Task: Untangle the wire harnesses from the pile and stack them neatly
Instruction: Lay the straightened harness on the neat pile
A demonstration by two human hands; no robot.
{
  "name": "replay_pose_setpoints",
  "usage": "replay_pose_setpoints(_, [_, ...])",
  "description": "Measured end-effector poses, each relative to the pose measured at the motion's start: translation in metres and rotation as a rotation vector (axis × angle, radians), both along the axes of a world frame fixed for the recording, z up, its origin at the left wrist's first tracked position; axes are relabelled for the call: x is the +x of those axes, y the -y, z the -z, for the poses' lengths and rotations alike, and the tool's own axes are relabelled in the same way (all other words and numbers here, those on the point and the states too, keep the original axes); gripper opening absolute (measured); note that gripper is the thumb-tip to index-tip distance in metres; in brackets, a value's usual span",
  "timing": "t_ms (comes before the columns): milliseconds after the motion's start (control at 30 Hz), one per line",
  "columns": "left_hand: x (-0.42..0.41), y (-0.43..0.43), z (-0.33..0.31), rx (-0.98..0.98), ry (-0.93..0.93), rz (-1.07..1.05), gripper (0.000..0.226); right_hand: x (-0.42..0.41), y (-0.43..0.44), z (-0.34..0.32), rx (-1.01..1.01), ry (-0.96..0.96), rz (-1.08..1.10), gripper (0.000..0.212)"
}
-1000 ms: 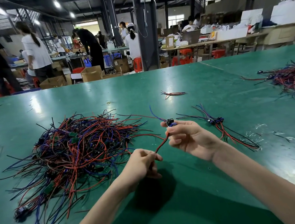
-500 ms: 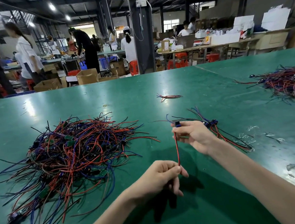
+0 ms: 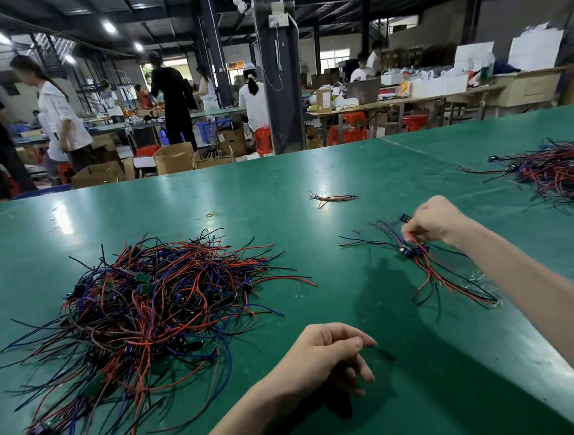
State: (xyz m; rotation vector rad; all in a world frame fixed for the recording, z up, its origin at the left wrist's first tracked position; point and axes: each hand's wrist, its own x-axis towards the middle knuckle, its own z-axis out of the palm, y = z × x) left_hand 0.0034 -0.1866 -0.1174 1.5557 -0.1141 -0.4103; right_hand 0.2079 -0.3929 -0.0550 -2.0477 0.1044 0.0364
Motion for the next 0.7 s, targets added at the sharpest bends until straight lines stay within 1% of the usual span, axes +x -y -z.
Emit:
replay_pose_setpoints(33, [0.0, 0.0, -0.001, -0.005, -0.002, 0.003, 0.017, 0.001, 0.003, 0.003, -0.111, -0.006, 0.0, 0.023])
replay_pose_setpoints(100, [0.0, -0.001, -0.002, -0.001, 0.001, 0.008, 0.017, 0.002, 0.008, 0.005, -0.24, -0.01, 0.005, 0.024])
replay_pose_setpoints(133, [0.001, -0.001, -0.003, 0.005, 0.004, 0.009, 0.017, 0.004, 0.01, 0.006, -0.261, -0.021, 0.009, 0.02])
replay_pose_setpoints(233, [0.003, -0.001, -0.003, 0.016, 0.002, 0.004, 0.017, 0.008, 0.013, 0.014, -0.239, -0.064, 0.008, 0.011])
replay_pose_setpoints(333, [0.001, -0.001, -0.002, 0.01, -0.004, 0.007, 0.017, 0.008, 0.015, 0.026, -0.247, -0.077, 0.002, 0.014])
replay_pose_setpoints(500, [0.001, -0.001, -0.002, 0.014, -0.013, 0.016, 0.019, 0.007, 0.018, 0.037, -0.385, -0.045, 0.0, 0.011])
replay_pose_setpoints(567, [0.0, -0.001, -0.003, 0.025, -0.015, 0.015, 0.019, 0.008, 0.02, 0.039, -0.478, -0.039, -0.015, 0.016])
replay_pose_setpoints(600, [0.0, -0.001, -0.004, 0.036, -0.012, 0.016, 0.019, 0.009, 0.021, 0.04, -0.548, -0.017, -0.007, 0.023])
replay_pose_setpoints(700, [0.0, 0.0, -0.005, 0.032, -0.007, 0.013, 0.02, 0.011, 0.019, 0.047, -0.711, 0.128, 0.03, 0.044])
